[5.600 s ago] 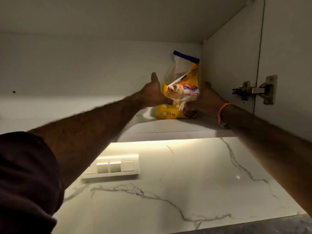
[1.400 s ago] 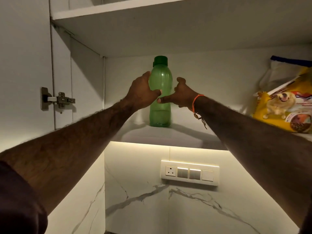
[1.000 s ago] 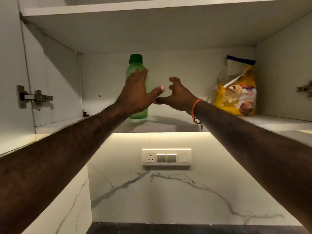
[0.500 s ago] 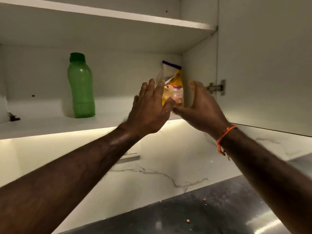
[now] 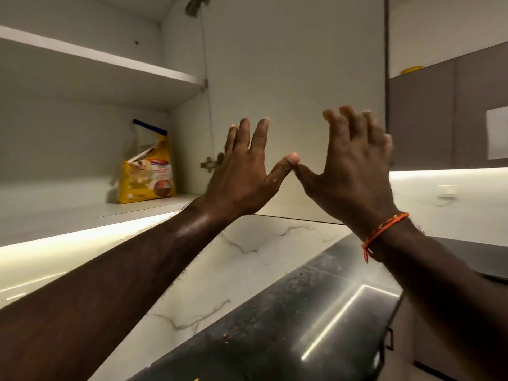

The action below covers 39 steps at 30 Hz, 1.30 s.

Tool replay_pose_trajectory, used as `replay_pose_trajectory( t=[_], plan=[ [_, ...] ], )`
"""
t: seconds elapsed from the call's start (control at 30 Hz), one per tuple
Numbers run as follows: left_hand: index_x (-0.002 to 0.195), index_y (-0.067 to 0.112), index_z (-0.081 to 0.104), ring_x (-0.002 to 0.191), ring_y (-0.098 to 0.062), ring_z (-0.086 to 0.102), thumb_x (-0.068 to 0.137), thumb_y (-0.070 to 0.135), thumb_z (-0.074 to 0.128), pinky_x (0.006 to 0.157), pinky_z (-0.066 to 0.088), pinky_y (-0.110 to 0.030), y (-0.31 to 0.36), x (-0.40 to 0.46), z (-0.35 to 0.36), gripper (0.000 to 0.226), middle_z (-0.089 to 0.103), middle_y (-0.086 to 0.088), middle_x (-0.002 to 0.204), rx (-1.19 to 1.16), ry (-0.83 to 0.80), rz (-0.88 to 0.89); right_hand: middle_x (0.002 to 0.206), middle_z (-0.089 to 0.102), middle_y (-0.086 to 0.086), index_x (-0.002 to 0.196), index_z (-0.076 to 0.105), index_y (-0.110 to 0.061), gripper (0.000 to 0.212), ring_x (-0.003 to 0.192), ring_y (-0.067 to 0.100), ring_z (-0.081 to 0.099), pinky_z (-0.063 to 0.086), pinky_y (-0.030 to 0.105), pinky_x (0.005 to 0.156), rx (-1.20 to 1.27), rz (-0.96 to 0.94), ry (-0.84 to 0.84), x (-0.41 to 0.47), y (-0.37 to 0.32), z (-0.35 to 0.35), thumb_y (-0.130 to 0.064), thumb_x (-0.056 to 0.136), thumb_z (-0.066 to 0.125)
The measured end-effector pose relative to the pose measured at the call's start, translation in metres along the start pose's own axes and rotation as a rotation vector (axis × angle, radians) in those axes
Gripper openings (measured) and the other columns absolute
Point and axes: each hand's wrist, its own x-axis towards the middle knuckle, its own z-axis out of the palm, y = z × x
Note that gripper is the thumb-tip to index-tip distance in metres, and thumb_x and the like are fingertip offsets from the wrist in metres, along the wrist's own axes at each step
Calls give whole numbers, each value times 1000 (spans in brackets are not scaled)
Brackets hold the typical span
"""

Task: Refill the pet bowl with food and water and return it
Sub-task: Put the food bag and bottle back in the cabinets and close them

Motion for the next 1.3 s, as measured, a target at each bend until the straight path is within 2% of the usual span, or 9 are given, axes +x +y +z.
replay_pose_trajectory(
  t=[0.13, 0.23, 0.3, 0.4, 0.63, 0.83, 0.97, 1.17, 1.3],
  plan=[
    [163, 37, -6, 159, -28, -12, 89, 83, 38, 124, 16, -64, 45, 12, 22, 98, -13, -6, 173, -94, 1, 59, 171, -1, 13, 162, 14, -16, 110, 156, 39, 1, 14, 61, 120, -51, 52, 129, 6, 47, -12, -58, 79, 73],
    [163, 39, -7, 159, -33, -9, 88, 81, 45, 124, 21, -60, 71, 21, 41, 100, -14, -8, 173, -119, -20, 98, 170, -3, 16, 163, -1, -11, 114, 156, 34, 8, 23, 40, 119, 133, 128, 24, 8, 78, -7, -44, 84, 75],
    [163, 39, -4, 159, -36, -2, 89, 79, 47, 122, 25, -55, 83, 24, 53, 98, -13, -10, 173, -141, -45, 108, 166, 24, 14, 160, 12, -17, 94, 147, 29, 34, 37, 33, 111, 369, 293, -161, 6, 91, -1, -34, 90, 74],
    [164, 39, -1, 159, -36, -1, 92, 76, 45, 122, 26, -53, 95, 25, 70, 93, -14, -10, 172, -143, -88, 107, 113, 64, 7, 123, 47, -13, 34, 101, 25, 61, 50, 30, 74, 554, 440, -253, -2, 100, 11, -27, 97, 65],
    [164, 39, -2, 159, -34, -4, 94, 71, 49, 122, 26, -52, 97, 20, 71, 92, -14, -8, 173, -176, -70, 79, 105, 65, 10, 116, 52, -10, 26, 95, 27, 64, 57, 45, 79, 553, 395, -189, -11, 89, 11, -18, 93, 61],
    [163, 40, -5, 160, -27, -2, 83, 78, 55, 124, 20, -46, 82, -7, 35, 107, -11, -3, 173, -290, -51, 78, 79, 64, -1, 101, 54, -11, 14, 73, 18, 64, 56, 36, 64, 510, 274, -59, -34, 50, 3, -7, 90, 61],
    [164, 37, -2, 160, -16, 3, 71, 82, 60, 116, 10, -26, 58, -27, 0, 120, -4, 7, 174, -365, -11, 81, 65, 50, -14, 88, 52, -15, 15, 58, 6, 54, 41, 13, 55, 543, 125, 67, -53, 11, 2, -10, 82, 64],
    [164, 33, 11, 154, -12, 27, 73, 57, 74, 123, 31, -35, 10, -63, -58, 113, 20, 9, 171, -586, 80, 18, 89, 60, -15, 102, 55, -20, 32, 80, 11, 65, 51, 16, 61, 887, -120, -13, -71, -65, 8, -27, 77, 74],
    [157, 22, 37, 137, -15, 53, 70, 52, 67, 109, 52, -36, -36, -86, -99, 97, 52, 1, 153, -550, 155, 5, 113, 56, -4, 118, 52, -16, 56, 99, 15, 60, 55, 23, 72, 1040, -173, -71, -83, -121, 36, -33, 73, 80]
  ],
)
